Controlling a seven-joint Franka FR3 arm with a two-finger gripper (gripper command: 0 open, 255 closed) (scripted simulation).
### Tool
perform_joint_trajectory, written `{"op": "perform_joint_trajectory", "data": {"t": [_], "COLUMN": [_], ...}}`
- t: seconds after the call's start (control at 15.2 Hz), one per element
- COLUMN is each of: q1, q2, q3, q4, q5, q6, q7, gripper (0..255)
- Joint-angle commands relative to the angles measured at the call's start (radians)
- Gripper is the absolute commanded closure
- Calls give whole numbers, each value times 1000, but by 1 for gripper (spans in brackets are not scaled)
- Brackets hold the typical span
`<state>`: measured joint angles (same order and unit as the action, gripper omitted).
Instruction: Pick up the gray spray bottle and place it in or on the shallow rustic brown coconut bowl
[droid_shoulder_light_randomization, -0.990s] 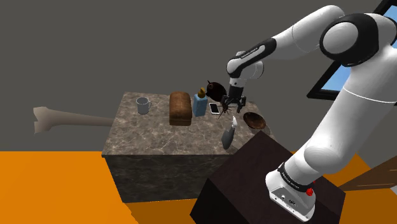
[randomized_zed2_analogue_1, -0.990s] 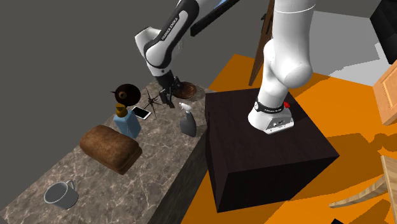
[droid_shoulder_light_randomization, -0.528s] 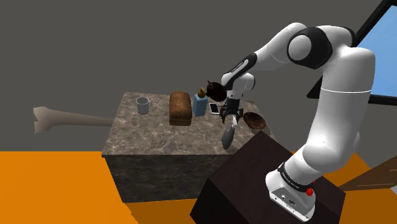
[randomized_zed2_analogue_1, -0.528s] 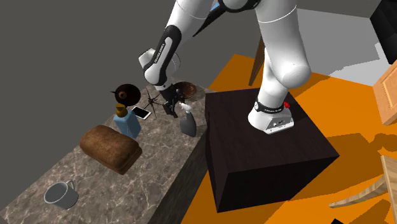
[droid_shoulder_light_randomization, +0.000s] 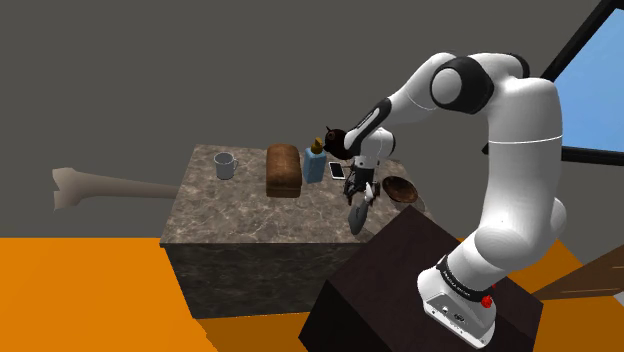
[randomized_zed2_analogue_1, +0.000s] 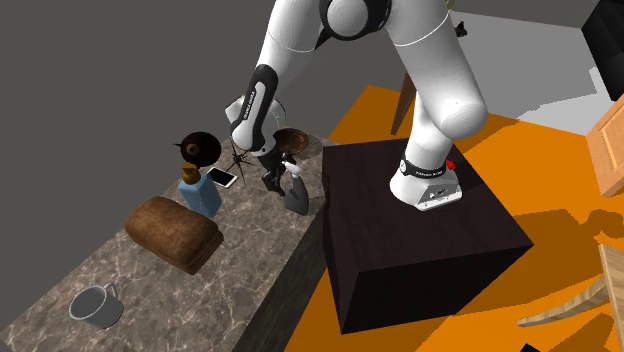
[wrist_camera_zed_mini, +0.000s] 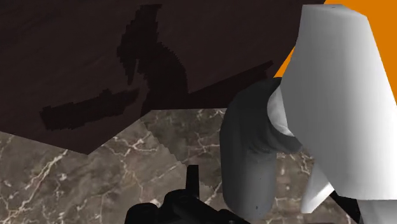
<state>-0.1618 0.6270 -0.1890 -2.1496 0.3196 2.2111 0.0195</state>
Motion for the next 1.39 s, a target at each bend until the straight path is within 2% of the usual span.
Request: {"op": "perform_joint_trajectory", "data": {"t": [0.0,0.59,0.66,1.32], "q1": [-1,-2,-2,0], "q2": [16,28,28,14], "q3": [6,11,11,8], "q4": [-10,-18,-18,-23], "q5": [9,16,16,12], "q6": [26,45,45,37], "q7": [-7,-11,-11,-8], "gripper": [0,0,255,255]}}
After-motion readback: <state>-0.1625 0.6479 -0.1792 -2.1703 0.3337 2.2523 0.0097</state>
